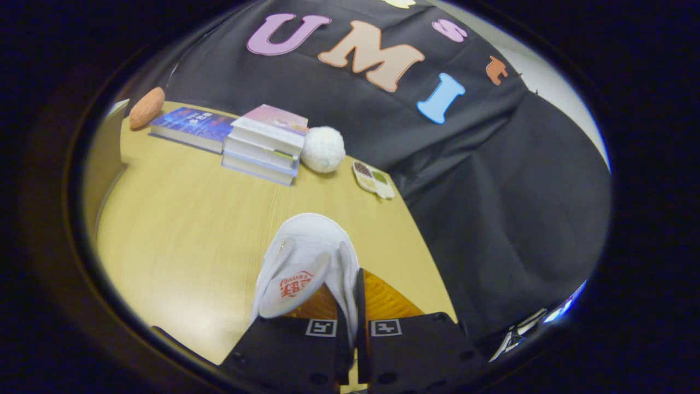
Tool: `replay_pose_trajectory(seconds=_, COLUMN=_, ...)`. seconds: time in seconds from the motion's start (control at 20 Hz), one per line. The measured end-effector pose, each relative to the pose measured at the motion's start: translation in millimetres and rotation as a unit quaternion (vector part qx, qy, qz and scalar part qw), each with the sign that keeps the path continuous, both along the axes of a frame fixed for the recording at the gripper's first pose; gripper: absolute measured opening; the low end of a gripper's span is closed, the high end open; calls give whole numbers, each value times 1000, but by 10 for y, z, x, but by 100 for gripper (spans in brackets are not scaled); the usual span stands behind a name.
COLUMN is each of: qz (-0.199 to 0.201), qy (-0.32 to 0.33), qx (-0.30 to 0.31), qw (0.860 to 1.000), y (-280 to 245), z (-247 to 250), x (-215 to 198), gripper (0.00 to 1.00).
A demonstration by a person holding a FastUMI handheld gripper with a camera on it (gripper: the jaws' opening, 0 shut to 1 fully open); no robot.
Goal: Open the storage box then place both shoes into the box .Put the left shoe in first, then the right shoe, with the right side of both shoes facing outward in a uniform manner.
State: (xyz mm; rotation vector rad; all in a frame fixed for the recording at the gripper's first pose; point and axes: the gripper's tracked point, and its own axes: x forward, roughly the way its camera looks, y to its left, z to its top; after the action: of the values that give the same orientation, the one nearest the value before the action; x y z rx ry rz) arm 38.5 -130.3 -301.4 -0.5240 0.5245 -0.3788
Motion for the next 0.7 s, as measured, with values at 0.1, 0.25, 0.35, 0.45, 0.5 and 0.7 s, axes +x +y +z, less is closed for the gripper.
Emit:
replay_pose_trajectory(seconds=0.1, qz=4, qy=-29, qx=-29, qw=999, y=162, z=400, x=-24, gripper=9)
replay_pose_trajectory(seconds=0.25, qz=16, qy=-76, qx=-43, qw=996, y=498, z=970, x=-61, gripper=8)
replay_pose_trajectory(seconds=0.35, qz=25, qy=-111, qx=-38, qw=993, y=799, z=1367, x=-106, gripper=8)
replay_pose_trajectory(seconds=0.45, qz=32, qy=-136, qx=-38, qw=989, y=1076, z=1681, x=-133, gripper=8)
replay_pose_trajectory(seconds=0.5, qz=37, qy=-146, qx=-35, qw=988, y=1240, z=1808, x=-138, gripper=8)
replay_pose_trajectory(seconds=0.7, qz=69, qy=-173, qx=11, qw=982, y=2018, z=2057, x=-46, gripper=8)
